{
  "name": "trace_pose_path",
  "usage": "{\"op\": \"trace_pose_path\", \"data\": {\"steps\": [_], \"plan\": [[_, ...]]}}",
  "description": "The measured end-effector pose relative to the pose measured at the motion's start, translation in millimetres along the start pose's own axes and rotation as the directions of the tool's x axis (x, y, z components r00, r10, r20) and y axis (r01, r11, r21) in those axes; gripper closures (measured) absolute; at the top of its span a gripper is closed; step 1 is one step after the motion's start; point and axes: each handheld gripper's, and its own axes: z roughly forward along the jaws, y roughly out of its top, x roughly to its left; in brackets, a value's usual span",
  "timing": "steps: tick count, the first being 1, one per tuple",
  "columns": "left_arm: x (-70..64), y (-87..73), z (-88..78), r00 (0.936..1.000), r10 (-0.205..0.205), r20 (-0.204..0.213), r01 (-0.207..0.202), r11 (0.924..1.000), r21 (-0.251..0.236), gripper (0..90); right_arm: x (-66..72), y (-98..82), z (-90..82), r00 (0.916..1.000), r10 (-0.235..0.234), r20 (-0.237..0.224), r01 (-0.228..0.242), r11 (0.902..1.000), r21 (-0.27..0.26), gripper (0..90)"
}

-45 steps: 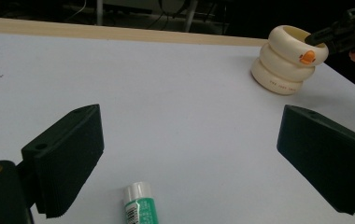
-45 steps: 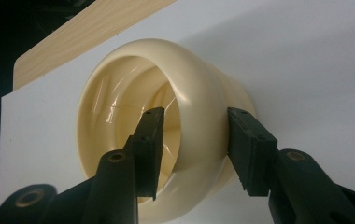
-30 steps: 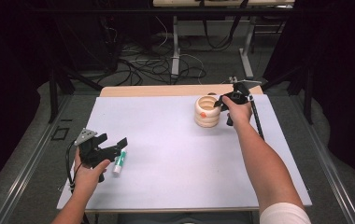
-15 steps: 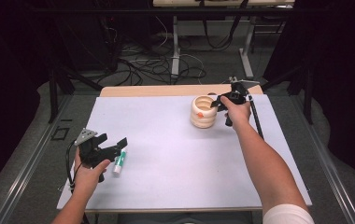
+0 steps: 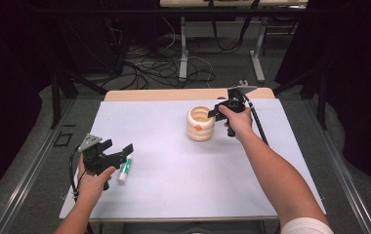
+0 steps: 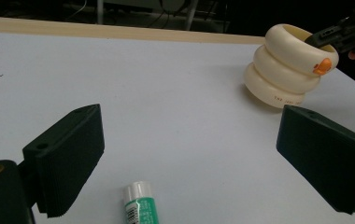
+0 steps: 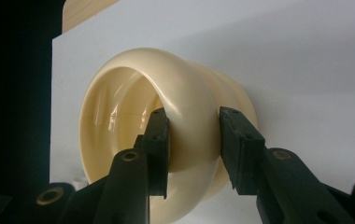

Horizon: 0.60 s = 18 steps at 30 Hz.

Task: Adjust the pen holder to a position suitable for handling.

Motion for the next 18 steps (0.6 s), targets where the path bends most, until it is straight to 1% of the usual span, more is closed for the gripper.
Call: {"op": "trace_pose_path", "data": {"steps": [1, 3, 5, 6, 7, 8, 9, 11, 13, 16, 18], "plan": [[-0.1, 0.0, 0.0, 1.0, 0.0, 0.0, 0.0, 1.0, 0.0, 7.9, 1.1, -1.2, 1.0, 1.0, -0.006, 0.001, 0.006, 1.0, -0.004, 64.9], [-0.2, 0.0, 0.1, 1.0, -0.003, -0.001, 0.003, 1.0, -0.003, 7.9, 3.2, -2.8, 1.4, 0.9999, -0.012, 0.0, 0.012, 0.9999, 0.01, 64.9], [0.0, 0.0, 0.2, 1.0, -0.004, -0.001, 0.004, 1.0, -0.003, 7.9, 4.1, -4.7, 2.9, 0.9993, -0.038, 0.0, 0.038, 0.9992, 0.009, 64.9], [0.0, 0.0, 0.3, 1.0, -0.004, -0.001, 0.004, 1.0, -0.003, 7.9, 5.6, -5.9, 2.7, 0.9995, -0.032, 0.004, 0.032, 0.9993, 0.02, 64.9], [0.1, 0.0, 0.4, 1.0, -0.004, -0.001, 0.004, 1.0, -0.002, 8.0, 5.9, -6.4, 3.1, 0.9987, -0.05, 0.002, 0.05, 0.9984, 0.024, 64.9], [0.1, 0.0, 0.4, 1.0, -0.004, -0.001, 0.004, 1.0, -0.002, 8.0, 8.1, -7.6, 2.4, 0.9993, -0.038, 0.006, 0.038, 0.9985, 0.04, 64.9], [0.1, 0.0, 0.4, 1.0, -0.004, -0.001, 0.004, 1.0, -0.002, 8.0, 8.6, -8.6, 3.3, 0.9986, -0.053, 0.003, 0.053, 0.9979, 0.036, 64.9], [0.0, 0.1, 0.3, 1.0, -0.003, -0.001, 0.003, 1.0, -0.003, 8.0, 12.0, -11.0, 3.5, 0.9985, -0.055, 0.005, 0.054, 0.9972, 0.051, 64.8], [0.1, 0.1, 0.3, 1.0, -0.003, -0.002, 0.003, 1.0, -0.003, 8.0, 14.2, -13.8, 4.1, 0.9971, -0.075, 0.005, 0.075, 0.9952, 0.063, 64.8], [0.0, 0.1, 0.2, 1.0, -0.003, -0.002, 0.003, 1.0, -0.003, 8.0, 18.6, -18.5, 4.6, 0.9955, -0.094, 0.003, 0.094, 0.9925, 0.078, 64.8], [-0.1, 0.2, 0.0, 1.0, 0.001, -0.002, -0.001, 1.0, -0.001, 8.0, 20.9, -21.1, 4.7, 0.9933, -0.115, 0.007, 0.114, 0.9892, 0.092, 64.8]]}}
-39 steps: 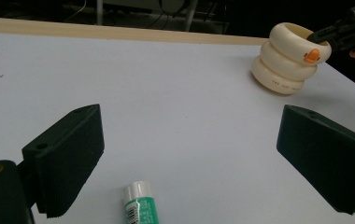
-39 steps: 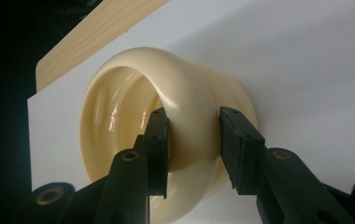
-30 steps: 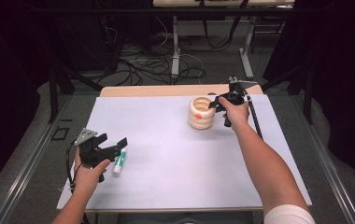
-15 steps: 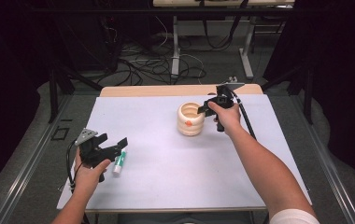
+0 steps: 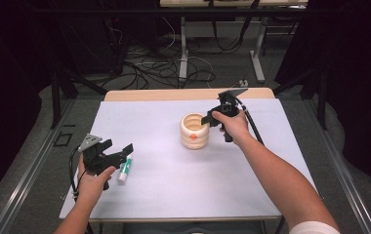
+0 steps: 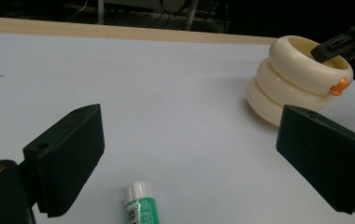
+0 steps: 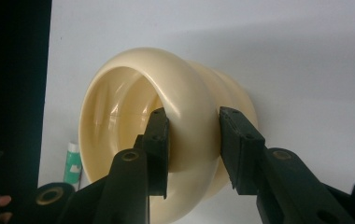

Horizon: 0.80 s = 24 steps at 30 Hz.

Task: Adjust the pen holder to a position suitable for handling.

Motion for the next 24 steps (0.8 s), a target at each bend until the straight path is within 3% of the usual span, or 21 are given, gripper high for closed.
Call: {"op": "trace_pose_path", "data": {"steps": [1, 9, 13, 15, 16, 18, 19, 24], "plan": [[-0.1, 0.0, -0.1, 1.0, 0.0, 0.001, 0.0, 1.0, 0.0, 8.0, 0.0, -1.0, 1.3, 0.9997, -0.023, -0.005, 0.023, 0.9997, -0.01, 64.8], [-0.6, 0.0, 0.1, 1.0, 0.002, 0.0, -0.002, 1.0, -0.001, 8.1, 6.9, -7.5, 0.8, 0.9998, -0.02, 0.001, 0.02, 0.9988, 0.044, 64.9], [-0.3, 0.0, 0.2, 1.0, 0.004, -0.001, -0.004, 1.0, 0.003, 8.2, 6.9, -10.5, 3.6, 0.998, -0.063, 0.003, 0.062, 0.9961, 0.062, 64.8], [-0.7, 0.0, 0.4, 1.0, 0.003, -0.001, -0.003, 1.0, 0.001, 8.2, 9.6, -12.6, 5.3, 0.9994, -0.036, -0.003, 0.036, 0.997, 0.069, 64.8], [-0.8, 0.0, 0.4, 1.0, 0.003, -0.001, -0.003, 1.0, 0.001, 8.2, 8.6, -13.1, 6.2, 0.9976, -0.069, 0.001, 0.069, 0.9948, 0.076, 64.8], [-1.0, -0.1, 0.4, 1.0, 0.003, -0.001, -0.003, 1.0, 0.002, 8.2, 9.8, -14.8, 8.3, 0.9971, -0.076, 0.003, 0.076, 0.994, 0.079, 64.8], [-1.0, -0.1, 0.3, 1.0, 0.003, -0.001, -0.003, 1.0, 0.002, 8.2, 11.0, -15.5, 8.2, 0.9975, -0.07, 0.013, 0.068, 0.9927, 0.099, 64.8], [-1.0, -0.2, 0.1, 1.0, 0.002, -0.001, -0.002, 1.0, 0.002, 8.2, 10.1, -17.3, 10.8, 0.9976, -0.068, 0.012, 0.067, 0.9931, 0.096, 64.8]]}}
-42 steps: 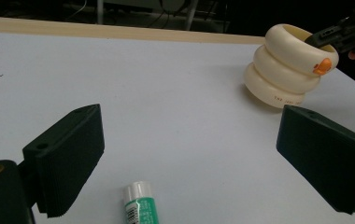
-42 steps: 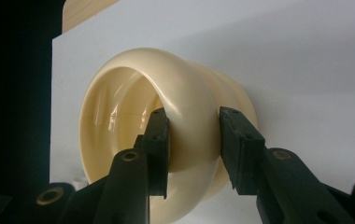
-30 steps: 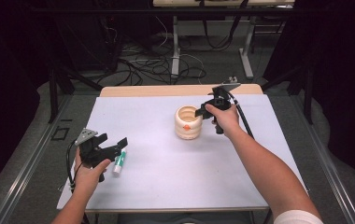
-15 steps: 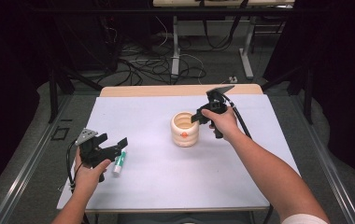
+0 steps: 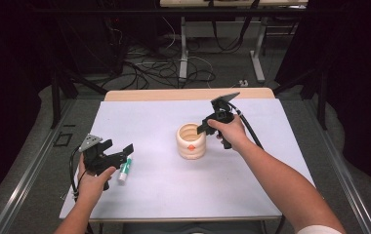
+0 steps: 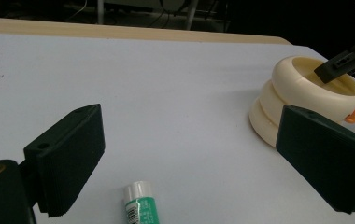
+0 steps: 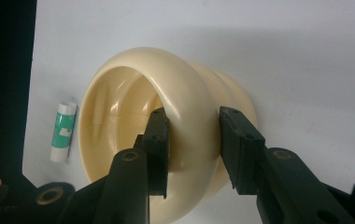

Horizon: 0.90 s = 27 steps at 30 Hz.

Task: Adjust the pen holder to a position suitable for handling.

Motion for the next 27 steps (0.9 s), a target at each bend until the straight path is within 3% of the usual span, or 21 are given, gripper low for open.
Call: {"op": "trace_pose_path", "data": {"steps": [5, 7, 9, 13, 14, 15, 16, 19, 21, 22, 27], "plan": [[0.0, 0.0, 0.0, 1.0, 0.0, 0.0, 0.0, 1.0, 0.0, 8.3, -0.2, 0.1, 0.1, 0.9998, 0.015, 0.01, -0.015, 0.9998, 0.013, 64.5], [0.0, 0.0, 0.1, 1.0, 0.0, 0.0, 0.0, 1.0, 0.001, 8.3, -1.1, -0.7, 0.5, 0.9999, -0.007, 0.012, 0.007, 0.9999, 0.008, 64.4], [-0.1, -0.1, 0.1, 1.0, 0.0, 0.0, 0.0, 1.0, 0.001, 8.3, 1.1, -1.0, 0.5, 0.9999, 0.012, 0.008, -0.012, 0.9999, 0.004, 63.4], [-0.2, -0.3, 0.1, 1.0, 0.0, 0.001, 0.0, 1.0, 0.003, 8.3, 0.6, -3.1, -1.4, 0.9998, -0.016, 0.015, 0.016, 0.9999, 0.004, 58.6], [-0.2, -0.3, 0.1, 1.0, 0.0, 0.001, 0.0, 1.0, 0.003, 8.3, -0.5, -4.7, -3.5, 0.9988, -0.041, 0.027, 0.041, 0.9991, -0.005, 55.7], [-0.2, -0.3, 0.2, 1.0, 0.0, 0.0, 0.0, 1.0, 0.003, 8.3, -0.5, -4.7, -3.5, 0.9988, -0.041, 0.027, 0.041, 0.9991, -0.005, 55.7], [-0.2, -0.3, 0.1, 1.0, 0.0, 0.0, 0.0, 1.0, 0.004, 8.3, -1.8, -7.7, -2.0, 0.9989, -0.044, 0.018, 0.045, 0.9982, -0.04, 54.1], [-0.2, -0.3, 0.1, 1.0, 0.002, 0.001, -0.002, 1.0, 0.008, 8.3, -3.9, -9.9, -3.8, 0.9979, -0.059, 0.026, 0.06, 0.9974, -0.04, 52.2], [-0.5, -0.4, 0.5, 1.0, 0.0, 0.001, 0.0, 1.0, 0.006, 8.3, -3.5, -12.0, -5.8, 0.999, -0.045, 0.009, 0.045, 0.9967, -0.067, 50.5], [-0.5, -0.5, 0.6, 1.0, 0.0, 0.0, 0.0, 1.0, 0.006, 8.3, -3.1, -12.2, -9.3, 0.9983, -0.052, 0.024, 0.053, 0.9971, -0.055, 49.6], [-0.7, -0.8, 1.3, 1.0, -0.003, -0.002, 0.003, 1.0, 0.006, 8.4, -3.4, -15.8, -19.5, 0.997, -0.077, 0.004, 0.077, 0.9899, -0.119, 45.9]]}}
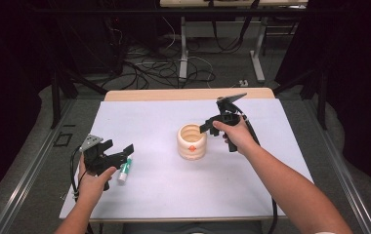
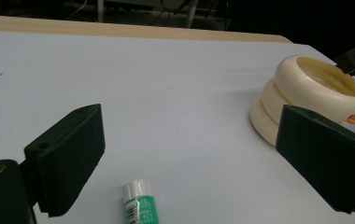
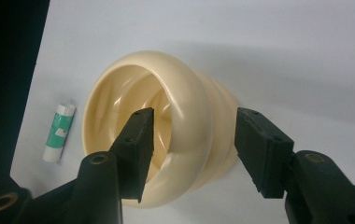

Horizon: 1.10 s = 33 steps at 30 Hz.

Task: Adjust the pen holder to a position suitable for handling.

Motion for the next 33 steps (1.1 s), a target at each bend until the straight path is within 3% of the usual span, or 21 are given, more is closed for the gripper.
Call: {"op": "trace_pose_path", "data": {"steps": [1, 2, 6, 11, 15, 16, 17, 21, 23, 26, 30, 33], "plan": [[0.0, 0.0, 0.0, 1.0, 0.0, 0.0, 0.0, 1.0, 0.001, 8.4, 1.1, -0.1, -1.8, 1.0, 0.008, 0.005, -0.008, 1.0, -0.006, 45.6], [-0.4, -0.1, 0.3, 1.0, -0.004, -0.001, 0.004, 1.0, -0.002, 8.4, -0.6, -0.2, -3.0, 0.9997, -0.022, 0.001, 0.022, 0.9996, -0.019, 45.0], [-0.4, -0.2, 0.2, 1.0, -0.004, -0.001, 0.004, 1.0, -0.002, 8.4, 0.7, -2.2, -9.2, 0.9989, -0.046, -0.002, 0.046, 0.9979, -0.046, 42.1], [-0.2, -0.2, 0.4, 1.0, -0.002, -0.002, 0.002, 1.0, 0.0, 8.5, 2.6, -6.2, -14.4, 0.996, -0.085, 0.028, 0.087, 0.9936, -0.072, 36.0], [-0.2, -0.2, 0.5, 1.0, -0.002, -0.002, 0.002, 1.0, 0.0, 8.6, 2.9, -9.3, -17.4, 0.9903, -0.133, 0.038, 0.136, 0.9871, -0.085, 32.3], [-0.3, -0.3, 0.6, 1.0, -0.003, -0.003, 0.003, 1.0, -0.002, 8.5, 1.6, -9.8, -16.8, 0.9845, -0.169, 0.046, 0.173, 0.9796, -0.102, 31.6], [-0.2, -0.3, 0.6, 1.0, -0.003, -0.003, 0.003, 1.0, -0.002, 8.6, 3.1, -10.9, -18.1, 0.9859, -0.161, 0.047, 0.164, 0.9825, -0.088, 30.5], [0.0, -0.4, 0.2, 1.0, -0.006, -0.003, 0.006, 1.0, 0.0, 8.6, 3.6, -15.3, -19.9, 0.9761, -0.21, 0.056, 0.214, 0.9727, -0.089, 28.6], [0.2, -0.2, -0.1, 1.0, -0.006, -0.004, 0.006, 1.0, 0.0, 8.6, 4.1, -18.5, -22.2, 0.9752, -0.214, 0.056, 0.218, 0.9723, -0.084, 26.5], [1.3, 0.4, -0.7, 0.9999, -0.012, -0.007, 0.012, 0.9999, 0.0, 8.6, 6.0, -24.7, -27.5, 0.9654, -0.244, 0.092, 0.253, 0.9618, -0.105, 26.2], [2.4, 1.7, -1.6, 0.9998, -0.017, -0.01, 0.017, 0.9999, 0.001, 8.6, 7.0, -33.2, -34.4, 0.9399, -0.311, 0.14, 0.33, 0.9331, -0.142, 23.5], [1.7, 3.4, -2.6, 0.9997, -0.023, -0.012, 0.023, 0.9997, 0.003, 8.9, 9.8, -40.1, -38.2, 0.9139, -0.367, 0.173, 0.395, 0.9038, -0.166, 18.9]]}}
